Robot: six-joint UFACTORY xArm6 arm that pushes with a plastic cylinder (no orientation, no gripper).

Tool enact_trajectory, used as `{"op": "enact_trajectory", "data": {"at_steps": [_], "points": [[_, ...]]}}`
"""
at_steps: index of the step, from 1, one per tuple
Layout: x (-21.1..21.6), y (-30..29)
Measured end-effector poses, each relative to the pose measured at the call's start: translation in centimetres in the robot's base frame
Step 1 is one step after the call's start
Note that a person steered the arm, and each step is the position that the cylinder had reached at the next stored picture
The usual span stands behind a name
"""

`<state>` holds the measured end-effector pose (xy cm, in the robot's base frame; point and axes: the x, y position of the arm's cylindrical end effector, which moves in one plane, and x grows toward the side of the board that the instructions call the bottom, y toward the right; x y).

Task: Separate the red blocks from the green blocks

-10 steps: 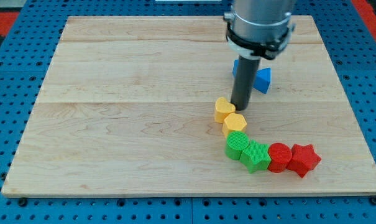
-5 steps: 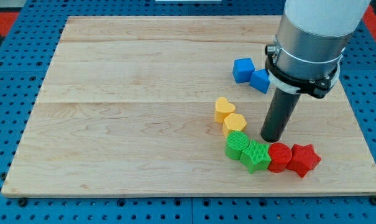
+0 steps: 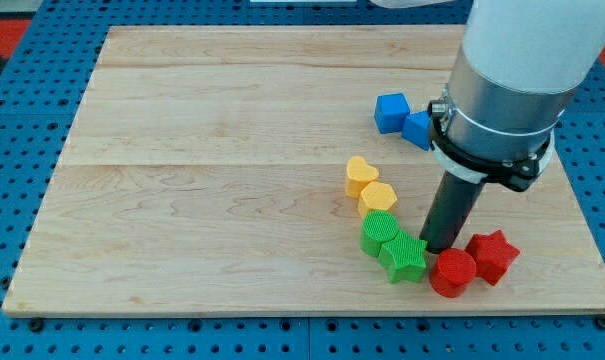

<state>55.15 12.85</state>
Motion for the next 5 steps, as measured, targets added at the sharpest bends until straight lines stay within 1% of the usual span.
{"op": "enact_trajectory", "data": {"at_steps": [4, 5], "points": [[-1.2, -0.8], [-1.3, 0.5]]}}
